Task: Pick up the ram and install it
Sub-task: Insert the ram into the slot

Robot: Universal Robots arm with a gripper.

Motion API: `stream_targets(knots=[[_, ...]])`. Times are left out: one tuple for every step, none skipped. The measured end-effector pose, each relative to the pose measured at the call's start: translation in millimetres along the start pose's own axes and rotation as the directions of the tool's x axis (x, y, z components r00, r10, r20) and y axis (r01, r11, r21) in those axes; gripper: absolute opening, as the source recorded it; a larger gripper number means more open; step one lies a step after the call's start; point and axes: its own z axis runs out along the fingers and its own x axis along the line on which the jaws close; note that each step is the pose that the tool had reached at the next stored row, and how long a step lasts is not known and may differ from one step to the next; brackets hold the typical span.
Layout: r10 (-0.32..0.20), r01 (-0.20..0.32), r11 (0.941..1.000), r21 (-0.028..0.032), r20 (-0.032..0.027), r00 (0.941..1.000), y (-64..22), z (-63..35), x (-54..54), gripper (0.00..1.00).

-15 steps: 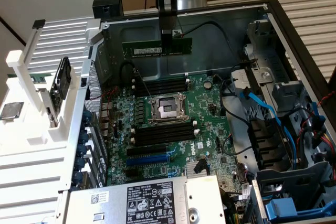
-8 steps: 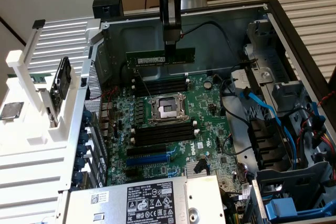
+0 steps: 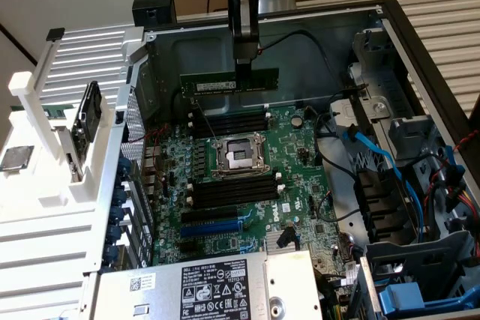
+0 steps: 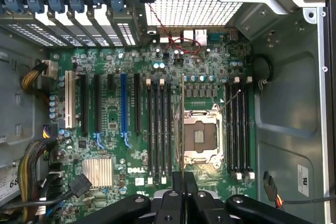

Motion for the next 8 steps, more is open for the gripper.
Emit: stream_targets(knots=[[0.0,0.0,1.0,0.0,0.0,1.0,0.0,0.0,0.0,0.12],[0.0,0.0,1.0,0.0,0.0,1.0,0.0,0.0,0.0,0.12],[0.0,0.0,1.0,0.0,0.0,1.0,0.0,0.0,0.0,0.12],[0.0,0.0,1.0,0.0,0.0,1.0,0.0,0.0,0.0,0.12],[0.0,0.0,1.0,0.0,0.0001,1.0,0.0,0.0,0.0,0.12],[0.0,0.0,1.0,0.0,0.0,1.0,0.0,0.0,0.0,0.12],[0.0,0.0,1.0,0.0019,-0.0011,1.0,0.1,0.4,0.0,0.12],[0.0,0.0,1.0,0.0043,-0.0014,1.0,0.0,1.4,0.1,0.12]])
